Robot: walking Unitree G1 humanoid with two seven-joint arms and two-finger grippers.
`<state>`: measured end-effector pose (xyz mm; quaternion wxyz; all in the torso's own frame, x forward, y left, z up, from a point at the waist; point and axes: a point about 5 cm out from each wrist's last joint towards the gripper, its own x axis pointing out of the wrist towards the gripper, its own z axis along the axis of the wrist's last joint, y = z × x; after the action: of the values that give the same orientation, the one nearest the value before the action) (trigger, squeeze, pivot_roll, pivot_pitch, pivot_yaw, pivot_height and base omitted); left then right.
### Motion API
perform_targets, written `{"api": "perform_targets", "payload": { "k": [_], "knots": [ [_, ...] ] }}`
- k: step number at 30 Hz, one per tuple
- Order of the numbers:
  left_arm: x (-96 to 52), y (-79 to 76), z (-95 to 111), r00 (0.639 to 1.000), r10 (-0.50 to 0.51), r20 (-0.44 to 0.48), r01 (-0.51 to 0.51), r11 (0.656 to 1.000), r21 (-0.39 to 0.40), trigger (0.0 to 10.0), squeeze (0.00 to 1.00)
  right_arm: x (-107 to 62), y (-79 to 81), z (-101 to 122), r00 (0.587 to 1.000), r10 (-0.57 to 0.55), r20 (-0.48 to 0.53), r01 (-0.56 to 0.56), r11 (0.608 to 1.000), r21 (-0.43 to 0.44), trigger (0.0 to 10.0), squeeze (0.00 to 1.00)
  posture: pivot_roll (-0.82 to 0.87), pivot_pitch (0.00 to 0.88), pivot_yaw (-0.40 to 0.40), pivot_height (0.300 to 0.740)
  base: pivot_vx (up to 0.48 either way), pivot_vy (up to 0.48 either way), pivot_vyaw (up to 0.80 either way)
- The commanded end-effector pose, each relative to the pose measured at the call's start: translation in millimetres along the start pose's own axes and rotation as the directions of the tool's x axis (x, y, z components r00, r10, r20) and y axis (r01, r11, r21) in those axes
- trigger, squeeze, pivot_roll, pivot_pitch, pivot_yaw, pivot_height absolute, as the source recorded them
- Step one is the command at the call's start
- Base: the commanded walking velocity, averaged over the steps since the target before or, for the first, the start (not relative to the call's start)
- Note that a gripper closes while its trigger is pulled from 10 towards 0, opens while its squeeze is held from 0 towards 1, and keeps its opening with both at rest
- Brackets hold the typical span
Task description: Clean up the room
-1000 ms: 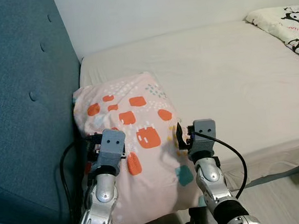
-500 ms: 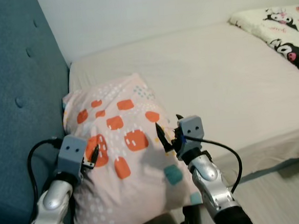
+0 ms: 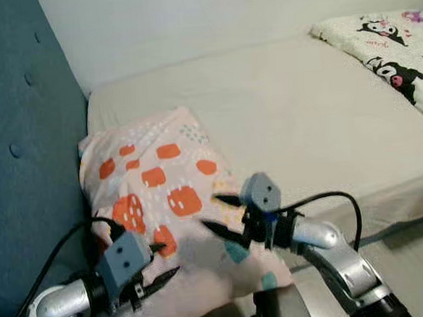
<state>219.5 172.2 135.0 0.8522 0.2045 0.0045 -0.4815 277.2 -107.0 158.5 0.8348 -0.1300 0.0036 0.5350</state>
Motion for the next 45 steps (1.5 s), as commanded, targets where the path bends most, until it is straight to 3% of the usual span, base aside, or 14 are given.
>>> {"api": "perform_targets", "payload": {
  "k": [1,6,9,14,16,21,28,35,36,37,38,39,41,45],
  "knots": [
    [-6.3,-7.2,-5,0.996,-0.072,-0.047,0.072,0.997,-0.013,0.0,0.0,-2.1,12.3,-6,0.995,0.086,-0.042,-0.084,0.995,0.05,0.0,0.0,0.0,0.221,-0.034,0.593,0.0,0.0,0.0],
    [-5.8,-13.9,-13,0.991,-0.11,-0.08,0.107,0.993,-0.043,0.0,0.0,-9.1,27.2,-16,0.972,0.2,-0.121,-0.186,0.975,0.118,0.0,0.0,0.0,0.223,-0.04,0.593,0.0,0.0,0.0],
    [2.0,-27.8,-26,0.977,-0.165,-0.136,0.158,0.986,-0.06,0.0,0.0,-20.6,46.5,-34,0.903,0.338,-0.267,-0.291,0.935,0.201,0.0,0.0,0.0,0.231,-0.044,0.593,0.0,0.0,0.0],
    [12.5,-31.1,-36,0.977,-0.132,-0.166,0.126,0.991,-0.046,0.0,0.0,-18.9,45.1,-48,0.896,0.291,-0.337,-0.253,0.956,0.151,0.0,0.0,0.0,0.235,-0.047,0.593,0.0,0.0,0.0],
    [21.8,-34.5,-47,0.975,-0.113,-0.194,0.107,0.994,-0.038,0.0,0.0,-11.9,39.9,-60,0.902,0.222,-0.371,-0.184,0.973,0.137,0.0,0.0,-0.01,0.244,-0.045,0.593,0.0,0.0,0.0],
    [33.5,-37.6,-66,0.965,-0.032,-0.261,0.027,0.999,-0.023,0.0,0.0,-7.2,35.0,-76,0.883,0.152,-0.444,-0.136,0.988,0.069,0.0,0.0,-0.01,0.248,-0.048,0.593,0.0,0.0,0.0],
    [31.5,-50.2,-82,0.939,-0.039,-0.341,0.02,0.998,-0.06,0.0,0.0,-11.4,41.1,-93,0.843,0.135,-0.521,-0.132,0.99,0.043,0.0,0.0,0.0,0.251,-0.048,0.593,0.0,0.0,0.0],
    [28.3,-56.6,-97,0.912,-0.031,-0.41,0.02,0.999,-0.03,0.0,0.0,-11.6,43.5,-114,0.832,0.054,-0.552,-0.068,0.998,-0.004,0.0,0.0,-0.01,0.259,-0.045,0.593,0.0,0.0,0.0],
    [32.1,-54.1,-100,0.912,0.007,-0.41,-0.01,1.0,-0.005,0.0,0.0,-9.2,38.9,-118,0.832,0.004,-0.554,-0.036,0.998,-0.048,2.7,0.0,-0.01,0.263,-0.045,0.593,0.0,0.0,0.0],
    [35.2,-52.4,-101,0.913,0.036,-0.407,-0.032,0.999,0.016,0.0,0.0,-7.4,35.8,-121,0.832,-0.032,-0.554,-0.015,0.997,-0.08,2.7,0.0,-0.01,0.264,-0.045,0.593,0.0,0.0,0.0],
    [39.5,-49.4,-103,0.913,0.073,-0.401,-0.066,0.997,0.032,0.0,0.0,-4.8,30.3,-123,0.833,-0.087,-0.546,0.021,0.992,-0.125,10.0,0.0,-0.01,0.268,-0.045,0.593,0.0,0.0,0.0],
    [39.5,-49.4,-103,0.913,0.073,-0.401,-0.066,0.997,0.032,0.0,0.0,-4.8,30.3,-123,0.833,-0.087,-0.546,0.021,0.992,-0.125,10.0,0.0,-0.01,0.268,-0.045,0.593,0.0,0.0,0.0],
    [50.1,-39.2,-102,0.911,0.167,-0.376,-0.147,0.986,0.082,0.0,0.0,-0.7,13.4,-123,0.824,-0.23,-0.517,0.125,0.965,-0.229,10.0,0.0,-0.01,0.277,-0.046,0.593,0.0,0.0,0.0],
    [56.1,-31.2,-99,0.908,0.217,-0.357,-0.191,0.976,0.107,0.0,0.0,0.4,3.5,-123,0.812,-0.296,-0.503,0.167,0.944,-0.285,10.0,0.0,-0.01,0.28,-0.046,0.593,0.0,0.0,0.0]
  ]
}}
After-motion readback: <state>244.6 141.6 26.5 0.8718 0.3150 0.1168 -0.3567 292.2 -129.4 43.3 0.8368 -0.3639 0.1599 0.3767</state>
